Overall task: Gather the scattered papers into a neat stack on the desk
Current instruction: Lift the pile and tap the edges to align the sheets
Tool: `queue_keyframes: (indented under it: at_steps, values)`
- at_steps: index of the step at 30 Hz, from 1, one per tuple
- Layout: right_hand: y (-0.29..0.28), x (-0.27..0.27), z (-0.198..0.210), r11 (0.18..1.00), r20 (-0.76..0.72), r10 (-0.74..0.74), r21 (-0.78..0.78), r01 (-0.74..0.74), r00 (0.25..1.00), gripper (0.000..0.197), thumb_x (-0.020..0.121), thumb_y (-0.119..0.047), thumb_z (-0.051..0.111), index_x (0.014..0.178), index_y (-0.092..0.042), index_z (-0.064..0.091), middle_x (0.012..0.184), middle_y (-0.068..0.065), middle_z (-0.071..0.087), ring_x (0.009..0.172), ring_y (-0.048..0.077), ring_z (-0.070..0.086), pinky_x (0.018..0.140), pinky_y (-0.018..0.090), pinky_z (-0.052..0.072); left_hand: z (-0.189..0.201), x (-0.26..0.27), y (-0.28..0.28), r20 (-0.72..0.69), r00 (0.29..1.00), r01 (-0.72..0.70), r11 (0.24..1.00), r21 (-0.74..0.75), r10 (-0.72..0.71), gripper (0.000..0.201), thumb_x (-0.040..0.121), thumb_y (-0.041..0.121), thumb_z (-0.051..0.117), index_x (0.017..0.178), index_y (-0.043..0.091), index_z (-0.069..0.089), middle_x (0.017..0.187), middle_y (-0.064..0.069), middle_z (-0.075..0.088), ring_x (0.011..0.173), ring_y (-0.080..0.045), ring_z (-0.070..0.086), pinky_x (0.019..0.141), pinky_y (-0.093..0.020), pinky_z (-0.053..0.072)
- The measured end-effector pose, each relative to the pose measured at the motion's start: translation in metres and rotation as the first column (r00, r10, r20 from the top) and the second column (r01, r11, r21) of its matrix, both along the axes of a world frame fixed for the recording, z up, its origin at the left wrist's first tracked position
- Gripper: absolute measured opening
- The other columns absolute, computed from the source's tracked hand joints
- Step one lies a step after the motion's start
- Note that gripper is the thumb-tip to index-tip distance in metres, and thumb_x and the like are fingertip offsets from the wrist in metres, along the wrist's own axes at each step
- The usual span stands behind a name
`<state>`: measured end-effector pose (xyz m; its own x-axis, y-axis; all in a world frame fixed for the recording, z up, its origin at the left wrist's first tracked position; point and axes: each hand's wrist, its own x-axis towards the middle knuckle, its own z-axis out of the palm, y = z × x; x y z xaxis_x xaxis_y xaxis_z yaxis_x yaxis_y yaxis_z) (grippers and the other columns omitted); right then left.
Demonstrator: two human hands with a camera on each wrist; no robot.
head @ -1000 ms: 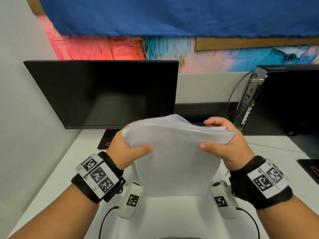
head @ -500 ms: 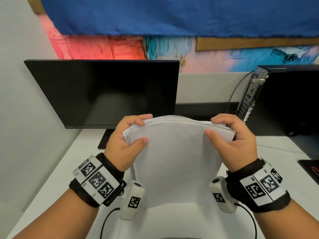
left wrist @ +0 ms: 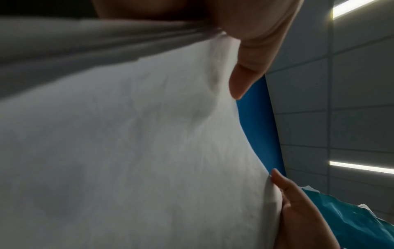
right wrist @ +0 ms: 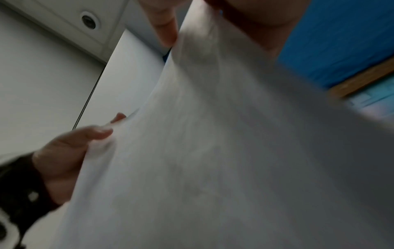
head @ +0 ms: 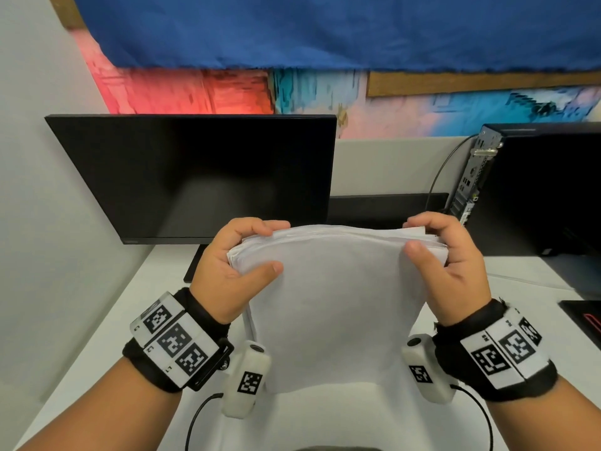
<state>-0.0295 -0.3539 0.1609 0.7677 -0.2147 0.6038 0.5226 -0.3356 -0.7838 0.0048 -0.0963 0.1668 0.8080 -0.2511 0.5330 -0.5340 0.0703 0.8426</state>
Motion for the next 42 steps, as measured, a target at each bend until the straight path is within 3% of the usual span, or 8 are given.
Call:
queue_keyframes:
  at_steps: [11,17,20,23,25,28,34,42]
  values:
    - [0.005,0.012,0.011,0.913,-0.143,0.082,0.407,-0.016,0.986,0.020,0.072,-0.013,0.050,0.058,-0.025,0.059,0.075,-0.007,0.059,0.086,0.026,0.054,0.088,0.052,0.045,-0.002,0.001,-0.001,-0.029,1.000,0.000,1.000,-0.013,0.000,0.024,0.065,0.020,0.067,0.077,0.040,0.061,0.110,0.010,0.069,0.108,-0.016,0.063,0.080,-0.021,0.053]
    - [-0.001,0.009,0.006,0.849,-0.144,0.158,0.525,-0.060,0.977,0.014,0.089,-0.026,0.051,0.081,-0.019,0.060,0.082,-0.001,0.062,0.081,0.022,0.058,0.070,0.033,0.050,-0.002,0.004,-0.001,-0.043,0.999,-0.022,0.999,-0.047,0.020,0.024,0.064,0.022,0.066,0.076,0.041,0.059,0.107,0.010,0.069,0.106,-0.018,0.064,0.078,-0.022,0.054]
    - [-0.010,0.007,-0.005,0.855,-0.094,0.307,0.464,-0.231,0.947,0.057,0.065,-0.057,0.069,0.106,-0.023,0.051,0.104,0.000,0.060,0.091,0.012,0.064,0.078,0.034,0.055,-0.002,0.006,-0.002,-0.041,0.998,-0.051,0.998,-0.036,0.049,0.025,0.064,0.023,0.066,0.078,0.042,0.058,0.107,0.011,0.070,0.106,-0.018,0.064,0.079,-0.023,0.053]
    - [-0.012,0.004,-0.015,0.934,-0.131,0.322,0.203,-0.293,0.938,0.085,0.050,-0.041,0.085,0.120,-0.033,0.038,0.117,-0.003,0.053,0.101,0.002,0.060,0.082,0.022,0.053,-0.004,0.005,-0.001,-0.041,0.996,-0.081,0.997,-0.011,0.080,0.040,0.061,0.025,0.068,0.090,0.048,0.054,0.104,0.014,0.069,0.101,-0.013,0.065,0.077,-0.020,0.053]
    - [-0.009,0.002,-0.018,0.959,-0.209,0.240,0.199,-0.199,0.948,0.076,0.052,-0.014,0.086,0.113,-0.033,0.045,0.106,-0.006,0.058,0.088,-0.003,0.063,0.071,0.014,0.053,-0.009,0.005,-0.001,-0.070,0.988,-0.134,0.991,0.029,0.136,0.053,0.057,0.029,0.069,0.102,0.047,0.048,0.101,0.018,0.066,0.095,-0.003,0.064,0.072,-0.016,0.052]
    - [-0.003,0.003,-0.022,0.930,-0.224,0.236,0.334,-0.153,0.945,0.045,0.054,-0.023,0.080,0.095,-0.020,0.063,0.086,-0.002,0.072,0.079,0.009,0.069,0.062,0.019,0.054,-0.021,0.004,-0.004,-0.106,0.963,-0.233,0.964,0.129,0.247,0.057,0.055,0.037,0.069,0.110,0.030,0.057,0.104,0.012,0.065,0.095,-0.001,0.064,0.078,-0.021,0.055]
    - [0.007,-0.005,-0.019,0.936,-0.116,0.146,0.337,-0.100,0.982,0.026,0.072,0.003,0.068,0.080,-0.021,0.062,0.069,-0.018,0.070,0.066,-0.002,0.065,0.058,0.012,0.051,-0.018,-0.002,-0.002,-0.098,0.969,-0.222,0.973,0.068,0.228,0.033,0.058,0.033,0.071,0.090,0.029,0.066,0.087,0.022,0.073,0.085,-0.001,0.069,0.069,-0.014,0.053]
    - [0.008,-0.003,-0.010,1.000,0.083,0.010,-0.021,-0.009,0.997,0.049,0.081,-0.015,0.061,0.114,-0.048,0.046,0.107,-0.018,0.055,0.103,-0.008,0.051,0.093,0.010,0.038,-0.006,-0.001,-0.002,0.059,0.984,-0.169,0.984,0.056,0.165,0.049,0.068,0.025,0.064,0.106,0.054,0.051,0.115,0.020,0.064,0.110,-0.008,0.060,0.083,-0.015,0.049]
